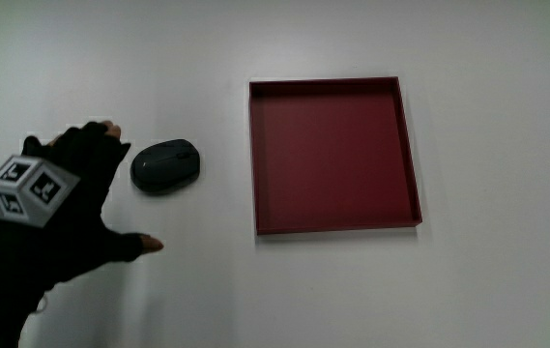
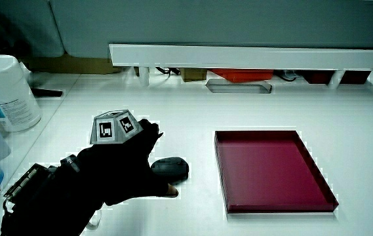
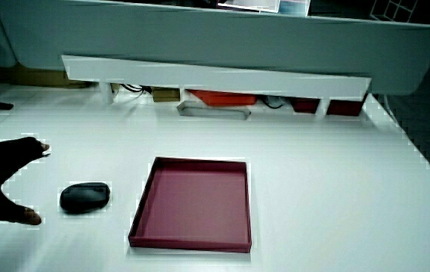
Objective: Pick mouse from desk
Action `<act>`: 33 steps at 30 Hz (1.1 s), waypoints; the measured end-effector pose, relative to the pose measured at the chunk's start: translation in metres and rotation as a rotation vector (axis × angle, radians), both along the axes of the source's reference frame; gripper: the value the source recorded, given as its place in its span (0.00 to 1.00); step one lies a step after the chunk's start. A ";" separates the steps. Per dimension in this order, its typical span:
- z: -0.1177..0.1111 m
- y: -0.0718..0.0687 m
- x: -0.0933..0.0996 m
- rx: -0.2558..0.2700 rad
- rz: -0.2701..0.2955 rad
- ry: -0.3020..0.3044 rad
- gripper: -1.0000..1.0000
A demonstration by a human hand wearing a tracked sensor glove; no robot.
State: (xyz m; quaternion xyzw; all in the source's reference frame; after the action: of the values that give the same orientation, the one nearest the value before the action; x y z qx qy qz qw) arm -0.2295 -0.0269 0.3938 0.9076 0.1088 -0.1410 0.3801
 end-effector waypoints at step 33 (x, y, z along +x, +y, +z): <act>0.088 -0.051 0.022 -0.193 -0.078 -0.146 0.50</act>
State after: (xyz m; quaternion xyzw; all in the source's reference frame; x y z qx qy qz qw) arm -0.2073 -0.0778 0.4820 0.8782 0.0314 -0.0991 0.4668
